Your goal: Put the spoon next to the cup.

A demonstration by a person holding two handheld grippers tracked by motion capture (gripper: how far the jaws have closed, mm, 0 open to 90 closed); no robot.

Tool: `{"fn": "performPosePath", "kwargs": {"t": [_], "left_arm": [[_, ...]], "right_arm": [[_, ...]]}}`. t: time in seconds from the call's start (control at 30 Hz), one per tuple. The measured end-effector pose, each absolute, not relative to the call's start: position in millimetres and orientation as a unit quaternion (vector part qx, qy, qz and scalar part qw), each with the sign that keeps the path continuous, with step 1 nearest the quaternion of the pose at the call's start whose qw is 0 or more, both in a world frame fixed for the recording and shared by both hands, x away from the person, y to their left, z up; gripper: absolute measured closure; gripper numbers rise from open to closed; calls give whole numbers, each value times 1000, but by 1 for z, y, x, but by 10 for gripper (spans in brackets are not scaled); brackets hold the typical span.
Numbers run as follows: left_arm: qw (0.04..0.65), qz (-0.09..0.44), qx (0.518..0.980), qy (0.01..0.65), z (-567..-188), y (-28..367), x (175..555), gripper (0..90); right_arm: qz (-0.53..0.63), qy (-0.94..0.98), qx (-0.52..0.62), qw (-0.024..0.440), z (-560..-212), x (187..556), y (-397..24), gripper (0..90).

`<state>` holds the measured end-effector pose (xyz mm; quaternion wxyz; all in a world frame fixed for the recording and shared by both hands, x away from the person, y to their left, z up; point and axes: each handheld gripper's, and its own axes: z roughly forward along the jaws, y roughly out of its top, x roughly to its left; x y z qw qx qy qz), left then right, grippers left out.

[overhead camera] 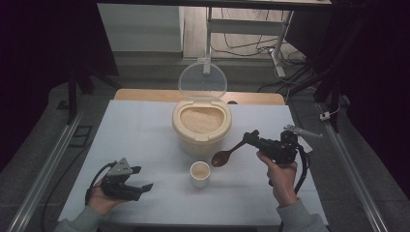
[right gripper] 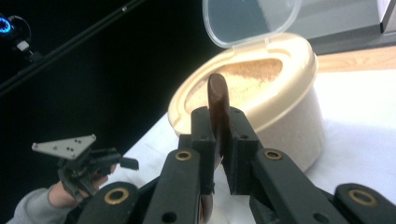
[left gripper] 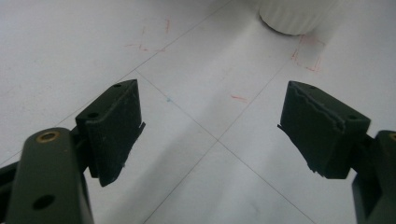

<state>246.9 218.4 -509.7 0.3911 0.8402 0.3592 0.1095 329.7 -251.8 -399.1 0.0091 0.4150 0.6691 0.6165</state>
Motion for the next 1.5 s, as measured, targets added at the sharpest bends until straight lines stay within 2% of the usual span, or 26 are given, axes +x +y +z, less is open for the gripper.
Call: {"fn": "performPosePath", "kwargs": {"t": [0.47,1.07,1.3,1.5], "left_arm": [[390,107,841,359,-510,218,248,205],[389,104,843,358,-511,218,248,206],[386,105,845,356,-511,217,248,206],[385,105,845,356,-511,217,248,206]], "right_arm": [[565,720,402,-32,-416,333,-250,837],[457,813,346,-108,-434,341,-208,837],[445,820,347,-96,-440,345,-203,828],[447,822,347,-57,-449,351,-201,784]]}}
